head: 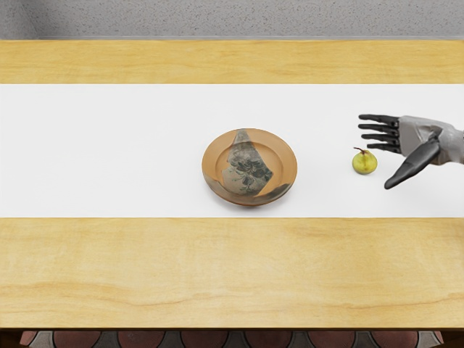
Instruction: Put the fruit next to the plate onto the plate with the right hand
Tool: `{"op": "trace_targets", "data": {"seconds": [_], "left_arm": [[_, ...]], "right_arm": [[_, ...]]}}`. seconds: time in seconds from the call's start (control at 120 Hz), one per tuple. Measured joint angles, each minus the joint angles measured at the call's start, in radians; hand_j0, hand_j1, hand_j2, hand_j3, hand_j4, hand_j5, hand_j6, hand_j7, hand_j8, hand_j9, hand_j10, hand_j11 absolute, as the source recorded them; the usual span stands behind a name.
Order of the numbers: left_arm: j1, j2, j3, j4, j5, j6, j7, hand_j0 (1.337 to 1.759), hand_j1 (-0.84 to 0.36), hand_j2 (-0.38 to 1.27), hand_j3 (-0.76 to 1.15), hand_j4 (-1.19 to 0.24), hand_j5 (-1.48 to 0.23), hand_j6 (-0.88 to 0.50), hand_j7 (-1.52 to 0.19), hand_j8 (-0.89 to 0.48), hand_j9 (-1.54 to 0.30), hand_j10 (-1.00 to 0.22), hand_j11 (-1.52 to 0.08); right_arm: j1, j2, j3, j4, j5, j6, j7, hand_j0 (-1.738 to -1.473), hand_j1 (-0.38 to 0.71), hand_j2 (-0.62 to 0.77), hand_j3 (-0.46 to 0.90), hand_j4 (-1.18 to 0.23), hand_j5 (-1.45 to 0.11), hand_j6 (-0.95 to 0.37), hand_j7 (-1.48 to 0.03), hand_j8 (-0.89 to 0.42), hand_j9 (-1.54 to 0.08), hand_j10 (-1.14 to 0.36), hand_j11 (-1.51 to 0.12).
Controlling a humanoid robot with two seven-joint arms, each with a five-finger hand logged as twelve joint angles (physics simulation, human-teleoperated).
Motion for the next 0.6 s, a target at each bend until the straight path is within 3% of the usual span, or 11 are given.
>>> {"op": "trace_targets", "data": {"seconds": [0.183, 0.392, 0.6], "left_arm": [[0.000, 0.000, 0.000, 0.000, 0.000, 0.000, 0.000, 1.658, 0.35, 0.00, 0.00, 0.00, 0.00, 0.00, 0.00, 0.00, 0.00, 0.00, 0.00], [0.000, 0.000, 0.000, 0.000, 0.000, 0.000, 0.000, 1.658, 0.35, 0.00, 0.00, 0.00, 0.00, 0.00, 0.00, 0.00, 0.00, 0.00, 0.00], [0.000, 0.000, 0.000, 0.000, 0.000, 0.000, 0.000, 1.658, 0.35, 0.00, 0.00, 0.00, 0.00, 0.00, 0.00, 0.00, 0.00, 0.00, 0.00]], "right_arm": [[0.030, 0.003, 0.007, -0.002, -0.029, 0.001, -0.047, -1.658, -0.33, 0.00, 0.00, -0.02, -0.03, -0.02, -0.03, -0.02, -0.03, -0.02, -0.03], [0.187, 0.016, 0.010, -0.007, -0.295, -0.011, -0.054, -1.658, -0.33, 0.00, 0.00, -0.02, -0.02, -0.02, -0.02, -0.02, -0.02, -0.02, -0.02], [0.228, 0.080, -0.077, 0.001, -0.689, -0.274, -0.083, -1.658, -0.32, 0.00, 0.00, -0.03, -0.03, -0.03, -0.03, -0.03, -0.03, -0.03, -0.03]]}}
